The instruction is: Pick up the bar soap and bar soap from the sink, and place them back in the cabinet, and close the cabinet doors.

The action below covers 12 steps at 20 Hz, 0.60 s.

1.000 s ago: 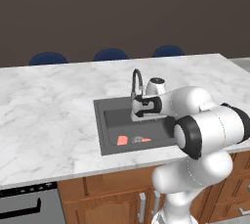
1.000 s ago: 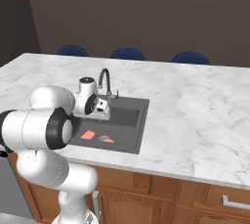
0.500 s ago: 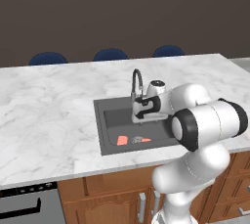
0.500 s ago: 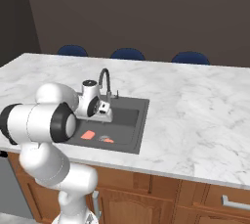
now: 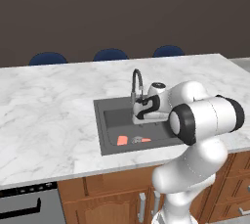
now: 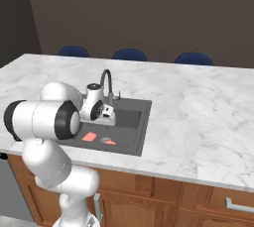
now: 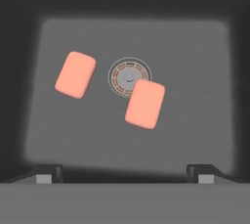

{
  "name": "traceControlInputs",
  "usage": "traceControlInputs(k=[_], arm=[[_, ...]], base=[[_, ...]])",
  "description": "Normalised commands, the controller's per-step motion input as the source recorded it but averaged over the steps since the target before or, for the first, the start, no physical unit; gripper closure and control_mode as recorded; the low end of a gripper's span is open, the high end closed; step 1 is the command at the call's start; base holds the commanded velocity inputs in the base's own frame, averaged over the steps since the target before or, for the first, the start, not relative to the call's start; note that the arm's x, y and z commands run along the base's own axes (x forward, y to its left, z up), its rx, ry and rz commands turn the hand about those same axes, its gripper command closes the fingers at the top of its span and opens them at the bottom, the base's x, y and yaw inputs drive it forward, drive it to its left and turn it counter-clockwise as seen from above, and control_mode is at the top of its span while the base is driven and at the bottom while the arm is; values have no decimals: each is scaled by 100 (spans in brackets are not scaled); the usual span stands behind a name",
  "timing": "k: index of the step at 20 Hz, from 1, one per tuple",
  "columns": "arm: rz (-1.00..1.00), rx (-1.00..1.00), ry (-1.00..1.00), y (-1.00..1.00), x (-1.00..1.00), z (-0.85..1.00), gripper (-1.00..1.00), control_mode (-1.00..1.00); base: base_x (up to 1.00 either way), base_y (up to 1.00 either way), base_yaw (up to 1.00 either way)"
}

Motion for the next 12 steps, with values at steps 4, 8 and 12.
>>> traceControlInputs(k=[4, 8, 12], arm=[[0, 3, 0, -2, 8, -5, -100, -100], [0, 3, 0, -3, 12, -3, -100, -100], [0, 1, 0, -9, 15, -7, -100, -100]], base=[[0, 0, 0], [0, 0, 0], [0, 0, 0]])
